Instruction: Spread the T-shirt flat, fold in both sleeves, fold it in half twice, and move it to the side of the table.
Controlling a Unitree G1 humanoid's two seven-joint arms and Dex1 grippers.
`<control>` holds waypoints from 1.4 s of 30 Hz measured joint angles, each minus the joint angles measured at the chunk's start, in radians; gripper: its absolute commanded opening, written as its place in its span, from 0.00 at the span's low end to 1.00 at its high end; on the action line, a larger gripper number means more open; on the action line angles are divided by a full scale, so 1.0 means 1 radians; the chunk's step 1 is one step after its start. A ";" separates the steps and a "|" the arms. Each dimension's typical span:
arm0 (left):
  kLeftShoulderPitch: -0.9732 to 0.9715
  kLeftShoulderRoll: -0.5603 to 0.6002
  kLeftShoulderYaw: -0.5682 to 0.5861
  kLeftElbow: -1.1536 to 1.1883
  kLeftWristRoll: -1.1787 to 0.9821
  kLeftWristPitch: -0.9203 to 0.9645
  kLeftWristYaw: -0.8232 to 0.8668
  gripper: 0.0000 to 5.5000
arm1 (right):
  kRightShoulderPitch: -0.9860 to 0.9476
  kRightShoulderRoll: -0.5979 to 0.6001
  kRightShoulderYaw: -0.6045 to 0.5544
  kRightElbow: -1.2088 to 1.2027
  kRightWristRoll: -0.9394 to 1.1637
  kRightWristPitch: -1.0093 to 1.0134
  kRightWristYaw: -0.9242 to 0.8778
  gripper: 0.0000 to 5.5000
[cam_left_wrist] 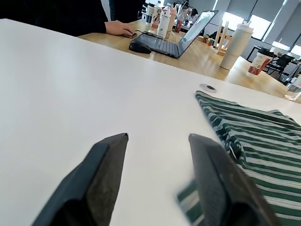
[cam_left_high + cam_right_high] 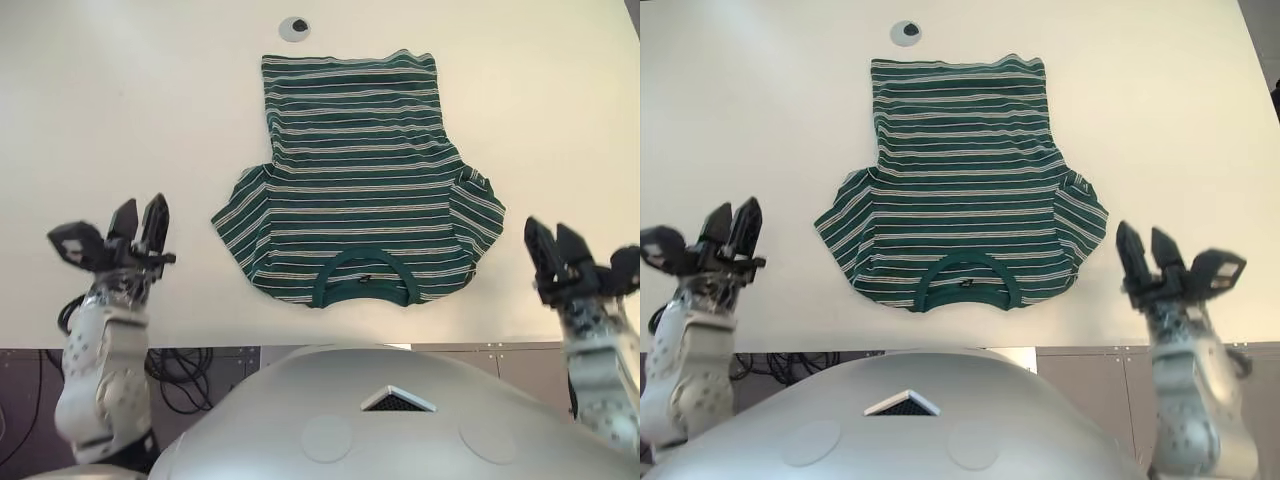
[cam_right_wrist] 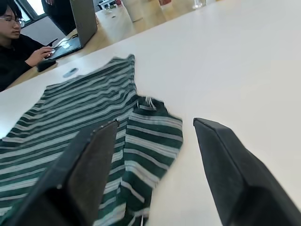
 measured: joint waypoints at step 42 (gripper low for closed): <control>-0.273 0.029 -0.107 0.214 0.116 0.000 -0.032 0.44 | -0.348 -0.093 0.198 0.398 -0.203 -0.015 -0.004 0.00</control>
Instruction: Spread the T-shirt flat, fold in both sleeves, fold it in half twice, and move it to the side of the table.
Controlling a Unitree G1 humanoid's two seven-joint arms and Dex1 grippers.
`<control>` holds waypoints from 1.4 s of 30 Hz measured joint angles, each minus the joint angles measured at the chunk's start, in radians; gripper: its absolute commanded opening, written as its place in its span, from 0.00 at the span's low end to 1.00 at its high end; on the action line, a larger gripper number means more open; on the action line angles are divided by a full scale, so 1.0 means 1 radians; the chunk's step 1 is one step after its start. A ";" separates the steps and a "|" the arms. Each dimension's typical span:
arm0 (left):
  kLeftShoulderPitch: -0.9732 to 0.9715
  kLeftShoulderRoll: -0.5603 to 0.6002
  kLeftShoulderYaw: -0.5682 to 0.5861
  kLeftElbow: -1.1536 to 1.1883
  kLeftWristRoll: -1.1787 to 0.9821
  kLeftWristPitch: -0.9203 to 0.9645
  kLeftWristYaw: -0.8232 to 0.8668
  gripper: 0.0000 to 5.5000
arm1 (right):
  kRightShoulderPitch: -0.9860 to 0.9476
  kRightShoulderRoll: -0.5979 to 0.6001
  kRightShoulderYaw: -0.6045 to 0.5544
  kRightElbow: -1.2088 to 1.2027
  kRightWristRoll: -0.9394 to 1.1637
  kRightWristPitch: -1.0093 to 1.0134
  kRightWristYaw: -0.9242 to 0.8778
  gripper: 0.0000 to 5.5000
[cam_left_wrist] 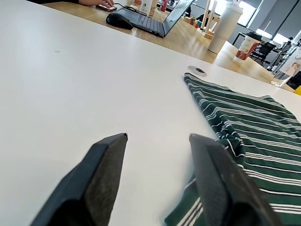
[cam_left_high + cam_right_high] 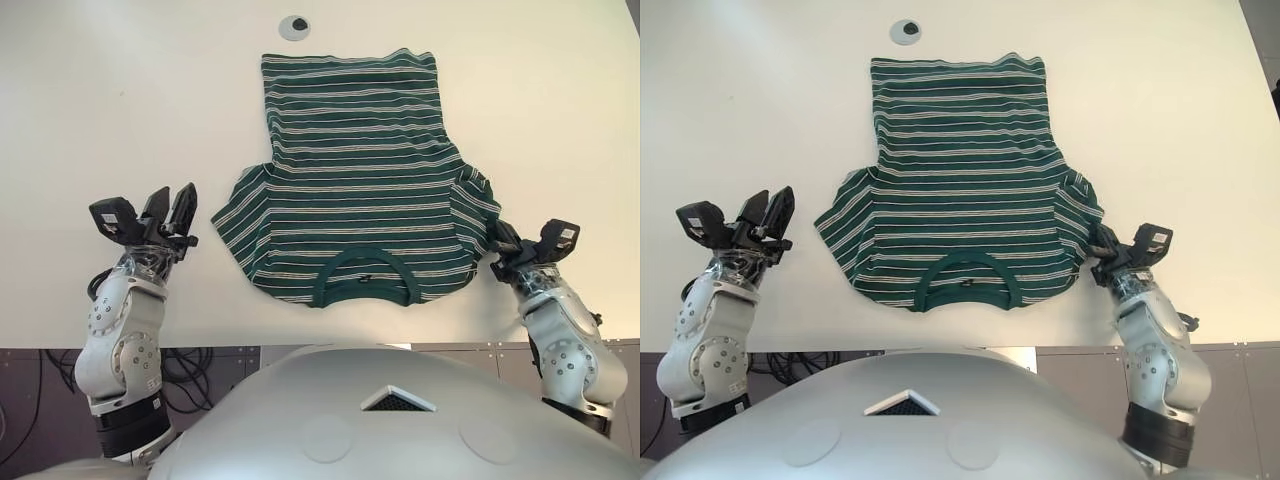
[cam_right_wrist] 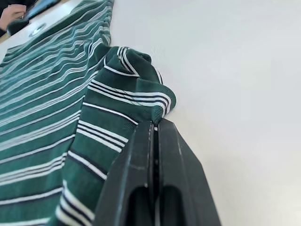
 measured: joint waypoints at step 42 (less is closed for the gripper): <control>0.071 0.031 0.006 -0.037 -0.197 0.232 -0.035 0.44 | 0.035 -0.039 0.137 -0.347 -0.137 -0.048 0.055 0.35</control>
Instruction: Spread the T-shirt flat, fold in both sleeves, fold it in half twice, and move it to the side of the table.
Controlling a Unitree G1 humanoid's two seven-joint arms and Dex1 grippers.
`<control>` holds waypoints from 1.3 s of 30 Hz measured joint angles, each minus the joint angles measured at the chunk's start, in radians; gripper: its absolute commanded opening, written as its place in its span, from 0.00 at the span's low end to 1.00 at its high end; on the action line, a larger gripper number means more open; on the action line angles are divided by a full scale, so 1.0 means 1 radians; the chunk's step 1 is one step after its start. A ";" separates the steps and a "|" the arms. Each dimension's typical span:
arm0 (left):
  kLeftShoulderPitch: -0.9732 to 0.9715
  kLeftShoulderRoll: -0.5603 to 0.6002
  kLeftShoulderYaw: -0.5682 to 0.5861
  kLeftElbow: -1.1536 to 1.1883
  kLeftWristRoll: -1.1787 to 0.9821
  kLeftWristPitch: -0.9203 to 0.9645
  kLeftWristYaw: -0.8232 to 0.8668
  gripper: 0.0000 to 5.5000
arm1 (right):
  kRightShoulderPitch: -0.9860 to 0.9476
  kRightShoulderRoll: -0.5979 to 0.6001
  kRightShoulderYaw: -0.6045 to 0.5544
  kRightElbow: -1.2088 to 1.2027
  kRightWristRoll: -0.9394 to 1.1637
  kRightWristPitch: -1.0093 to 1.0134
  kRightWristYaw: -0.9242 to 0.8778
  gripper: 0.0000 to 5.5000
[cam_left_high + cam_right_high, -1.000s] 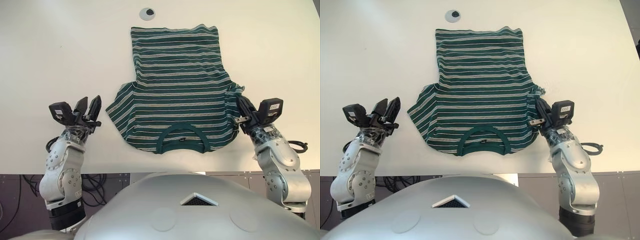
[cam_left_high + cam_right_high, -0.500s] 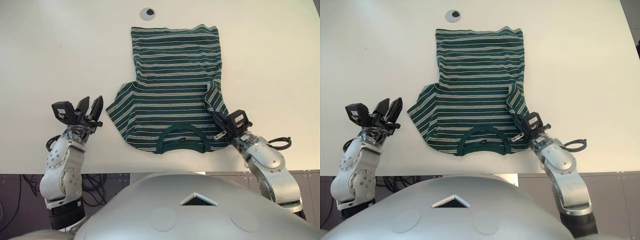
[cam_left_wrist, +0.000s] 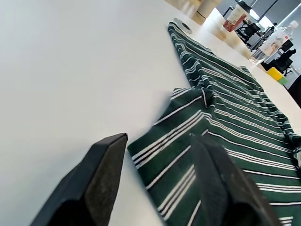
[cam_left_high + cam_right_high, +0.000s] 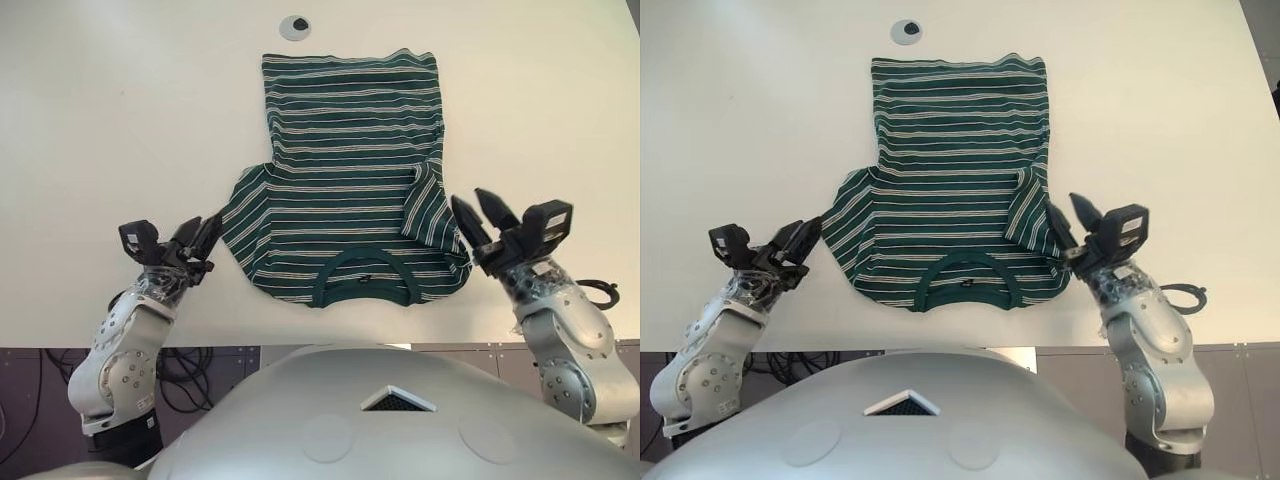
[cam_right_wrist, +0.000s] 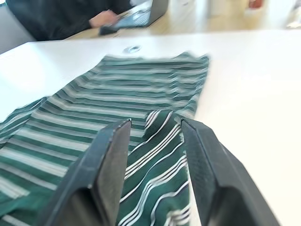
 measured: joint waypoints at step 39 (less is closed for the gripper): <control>-0.093 0.210 -0.374 -0.173 0.490 -0.251 -0.139 0.00 | -0.003 0.015 0.132 0.059 -0.089 0.020 -0.075 0.36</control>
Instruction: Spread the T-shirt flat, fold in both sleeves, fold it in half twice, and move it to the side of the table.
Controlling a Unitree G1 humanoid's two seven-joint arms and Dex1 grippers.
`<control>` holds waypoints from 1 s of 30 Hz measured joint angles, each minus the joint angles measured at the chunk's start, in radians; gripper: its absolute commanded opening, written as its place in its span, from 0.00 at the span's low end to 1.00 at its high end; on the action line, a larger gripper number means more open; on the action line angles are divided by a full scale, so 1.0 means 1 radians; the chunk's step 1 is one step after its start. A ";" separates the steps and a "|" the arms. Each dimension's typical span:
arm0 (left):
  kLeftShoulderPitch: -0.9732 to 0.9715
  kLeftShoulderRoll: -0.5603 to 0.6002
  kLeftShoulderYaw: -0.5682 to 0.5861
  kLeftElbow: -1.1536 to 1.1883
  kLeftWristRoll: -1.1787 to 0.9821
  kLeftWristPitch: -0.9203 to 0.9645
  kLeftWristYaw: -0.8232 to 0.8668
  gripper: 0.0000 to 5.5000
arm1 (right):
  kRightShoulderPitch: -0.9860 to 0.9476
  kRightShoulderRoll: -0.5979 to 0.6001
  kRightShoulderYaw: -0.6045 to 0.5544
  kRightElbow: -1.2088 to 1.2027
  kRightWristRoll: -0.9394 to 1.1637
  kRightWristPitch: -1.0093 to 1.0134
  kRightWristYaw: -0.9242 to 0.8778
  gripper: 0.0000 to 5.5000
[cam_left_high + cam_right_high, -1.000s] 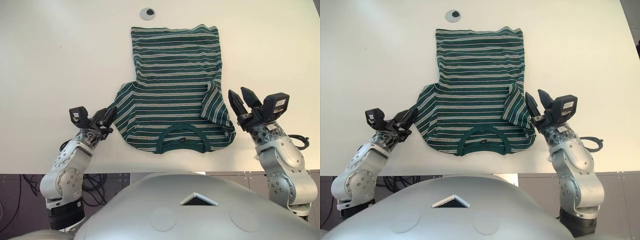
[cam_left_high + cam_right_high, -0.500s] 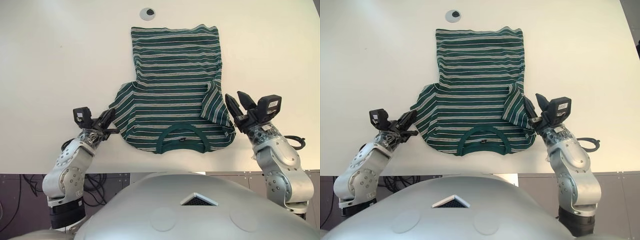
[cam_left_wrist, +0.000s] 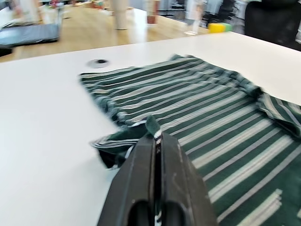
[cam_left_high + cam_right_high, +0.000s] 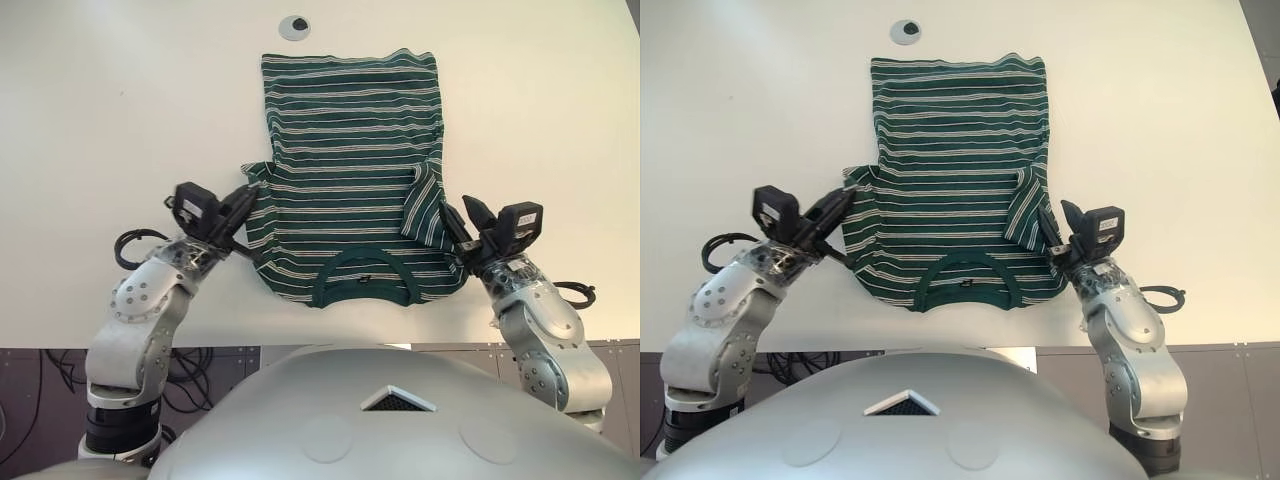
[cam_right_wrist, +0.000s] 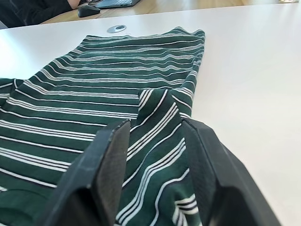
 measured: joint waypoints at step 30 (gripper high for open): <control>-0.210 0.026 0.034 0.039 -0.237 0.284 -0.166 0.47 | -0.022 -0.123 -0.112 -0.121 0.189 0.145 0.174 0.36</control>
